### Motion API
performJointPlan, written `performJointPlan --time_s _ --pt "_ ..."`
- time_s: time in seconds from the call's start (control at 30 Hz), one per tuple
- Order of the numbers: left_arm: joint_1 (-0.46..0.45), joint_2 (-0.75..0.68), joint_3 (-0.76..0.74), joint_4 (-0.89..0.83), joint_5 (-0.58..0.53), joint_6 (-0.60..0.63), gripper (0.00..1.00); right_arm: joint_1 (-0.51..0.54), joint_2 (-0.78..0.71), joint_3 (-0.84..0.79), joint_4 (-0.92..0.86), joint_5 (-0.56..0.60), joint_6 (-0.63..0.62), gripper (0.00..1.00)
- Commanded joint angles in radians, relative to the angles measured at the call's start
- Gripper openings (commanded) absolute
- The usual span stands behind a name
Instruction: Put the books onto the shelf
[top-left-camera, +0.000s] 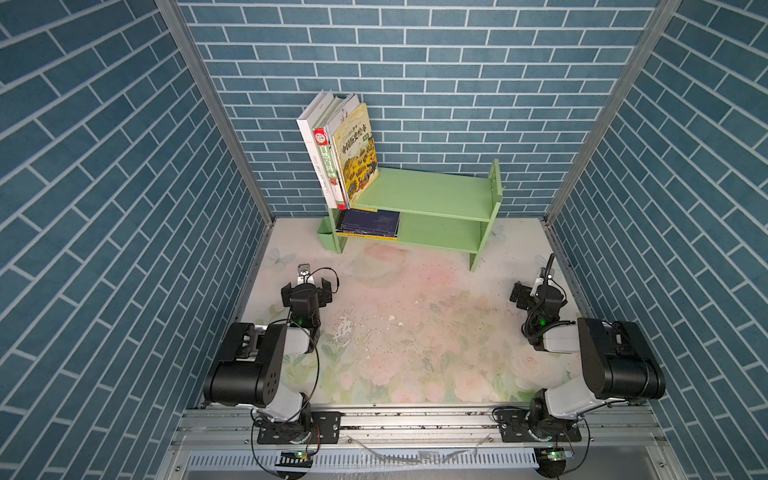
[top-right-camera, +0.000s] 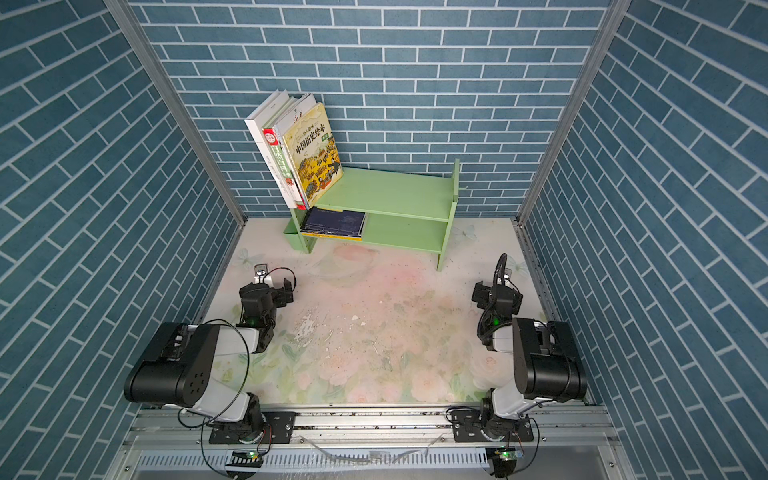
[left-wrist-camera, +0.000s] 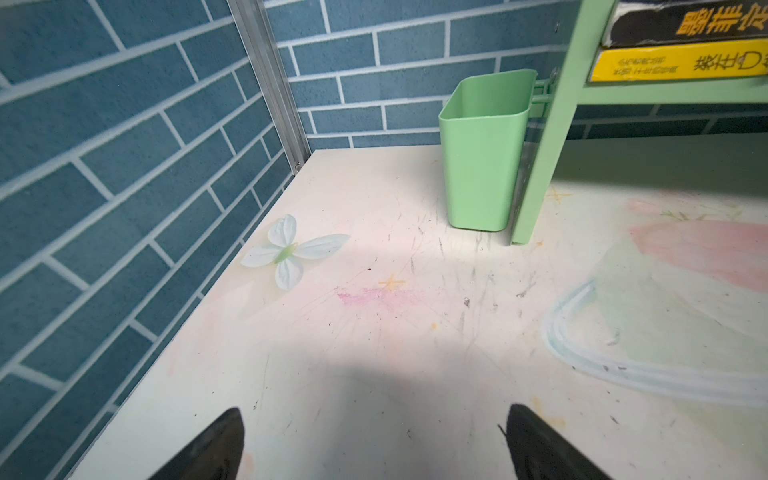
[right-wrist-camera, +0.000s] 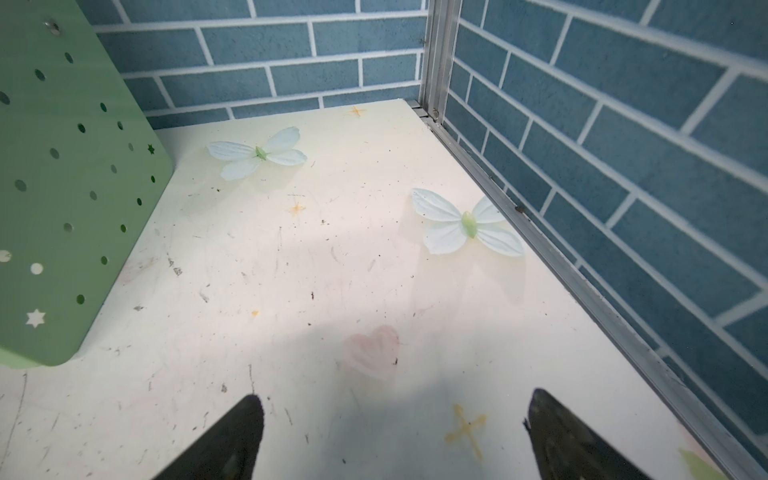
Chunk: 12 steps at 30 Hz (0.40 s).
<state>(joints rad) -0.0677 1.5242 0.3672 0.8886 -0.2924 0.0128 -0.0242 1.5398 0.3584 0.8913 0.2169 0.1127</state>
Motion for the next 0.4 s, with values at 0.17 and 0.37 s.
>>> performJointPlan --time_s 0.17,0.37 --pt "0.005 0.004 -0.004 0.022 0.005 0.006 1.00 0.003 0.006 0.021 0.008 -0.033 -0.033 0.99" --pt "-0.001 0.005 -0.003 0.024 0.005 0.015 1.00 0.001 0.005 0.021 0.006 -0.036 -0.031 0.99"
